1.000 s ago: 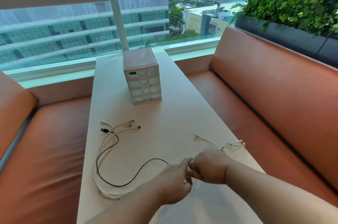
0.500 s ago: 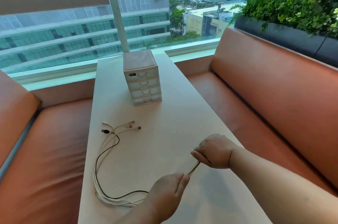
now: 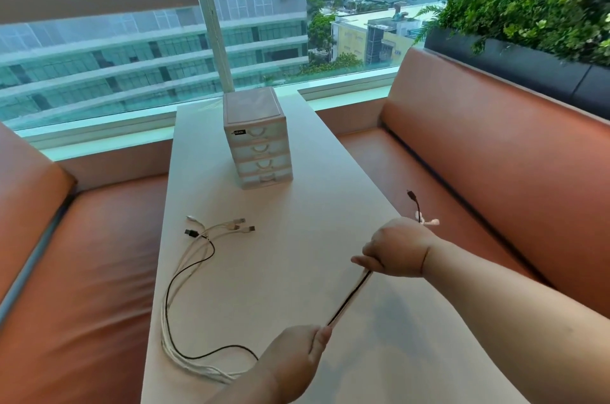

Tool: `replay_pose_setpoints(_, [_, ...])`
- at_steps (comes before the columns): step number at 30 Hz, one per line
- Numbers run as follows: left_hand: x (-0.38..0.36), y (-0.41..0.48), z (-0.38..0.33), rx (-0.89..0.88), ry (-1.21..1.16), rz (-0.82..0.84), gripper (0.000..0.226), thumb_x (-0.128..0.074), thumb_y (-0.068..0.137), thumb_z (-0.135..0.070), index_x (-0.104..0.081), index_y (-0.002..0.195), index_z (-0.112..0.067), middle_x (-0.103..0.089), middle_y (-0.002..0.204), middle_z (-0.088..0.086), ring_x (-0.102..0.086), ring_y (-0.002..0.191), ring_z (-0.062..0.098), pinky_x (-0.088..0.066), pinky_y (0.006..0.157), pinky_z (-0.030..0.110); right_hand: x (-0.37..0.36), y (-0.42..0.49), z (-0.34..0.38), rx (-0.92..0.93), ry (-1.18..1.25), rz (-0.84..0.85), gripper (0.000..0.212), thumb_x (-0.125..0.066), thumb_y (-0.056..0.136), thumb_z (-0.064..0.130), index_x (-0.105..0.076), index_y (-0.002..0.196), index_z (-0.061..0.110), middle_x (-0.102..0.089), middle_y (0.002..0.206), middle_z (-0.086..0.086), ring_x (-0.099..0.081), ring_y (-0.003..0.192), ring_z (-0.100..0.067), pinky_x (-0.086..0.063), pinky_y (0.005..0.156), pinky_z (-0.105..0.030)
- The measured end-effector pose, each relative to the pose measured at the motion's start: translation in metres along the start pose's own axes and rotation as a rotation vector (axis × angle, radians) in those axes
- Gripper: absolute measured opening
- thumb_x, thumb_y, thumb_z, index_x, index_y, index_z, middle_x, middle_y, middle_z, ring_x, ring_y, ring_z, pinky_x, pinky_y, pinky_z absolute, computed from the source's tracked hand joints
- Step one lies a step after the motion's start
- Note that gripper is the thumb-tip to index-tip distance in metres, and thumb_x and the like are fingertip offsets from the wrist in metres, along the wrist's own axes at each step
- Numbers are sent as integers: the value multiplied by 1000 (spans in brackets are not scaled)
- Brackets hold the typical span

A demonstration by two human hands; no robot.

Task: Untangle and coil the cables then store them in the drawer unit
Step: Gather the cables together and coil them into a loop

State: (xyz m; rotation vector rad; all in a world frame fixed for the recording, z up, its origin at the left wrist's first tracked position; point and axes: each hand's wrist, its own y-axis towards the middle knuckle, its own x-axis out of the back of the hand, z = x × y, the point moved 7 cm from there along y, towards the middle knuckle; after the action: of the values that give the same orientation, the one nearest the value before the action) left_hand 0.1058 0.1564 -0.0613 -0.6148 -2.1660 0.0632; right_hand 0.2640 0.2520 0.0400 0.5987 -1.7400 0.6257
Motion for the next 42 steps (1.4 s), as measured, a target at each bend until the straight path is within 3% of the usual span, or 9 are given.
replay_pose_setpoints(5, [-1,-6,-2,20,-3,19,41,-24,95,-50,-37,65,-24,-43,65,-9,-44,73,13,-35,68,30,2,0,-7,61,-35,-35,83,14,80,61,-59,77,21,-66,80,-2,-59,70,-28,-44,63,-31])
replay_pose_setpoints(11, [6,-7,0,43,-8,6,39,-24,97,-48,-37,66,-27,-50,75,-5,-52,83,21,-39,76,32,2,-1,-21,-83,-28,27,62,-15,100,55,-63,83,19,-67,83,-3,-53,68,-27,-49,69,-32])
replay_pose_setpoints(21, [1,-10,22,161,-12,41,41,-29,100,-43,-36,66,-22,-43,66,-5,-43,74,18,-30,65,30,-49,-6,-6,-107,102,223,70,-10,81,77,-51,103,25,-57,108,5,-49,108,-18,-32,94,-35])
replay_pose_setpoints(25, [1,-12,16,193,-9,46,41,-29,100,-43,-37,65,-23,-53,76,1,-49,80,22,-31,67,29,-69,-11,-6,-275,231,212,33,-39,99,44,-49,127,29,-49,131,5,-36,134,-20,-19,112,-39])
replay_pose_setpoints(27, [1,-11,12,209,7,52,42,-28,101,-42,-36,64,-24,-62,91,12,-56,92,26,-29,67,28,-74,-18,1,-446,365,104,43,-50,91,26,-45,133,31,-44,138,6,-31,138,-21,-24,110,-38])
replay_pose_setpoints(31, [0,-9,9,224,18,48,44,-27,102,-40,-35,63,-23,-65,102,17,-57,98,29,-26,64,28,-74,-44,29,-825,778,-295,37,-51,65,7,-52,100,21,-50,104,2,-44,104,-24,-36,86,-37])
replay_pose_setpoints(35, [-2,-5,12,233,38,28,44,-27,102,-41,-36,63,-23,-65,99,15,-57,96,28,-32,68,30,-98,-44,60,-1065,1202,-256,12,-49,77,10,-41,76,18,-49,78,0,-45,80,-22,-39,71,-37])
replay_pose_setpoints(39, [0,-1,14,231,30,2,45,-27,101,-42,-38,63,-21,-66,94,14,-58,93,29,-38,72,32,-93,-47,60,-1077,1109,-481,29,-59,87,22,-45,64,13,-51,71,2,-48,82,-24,-31,70,-33])
replay_pose_setpoints(42, [4,1,9,219,28,-18,45,-27,101,-41,-38,62,-21,-65,87,11,-57,90,29,-36,70,33,-87,-48,62,-1024,1047,-398,49,-50,93,45,-48,56,13,-53,63,1,-51,76,-24,-34,66,-35])
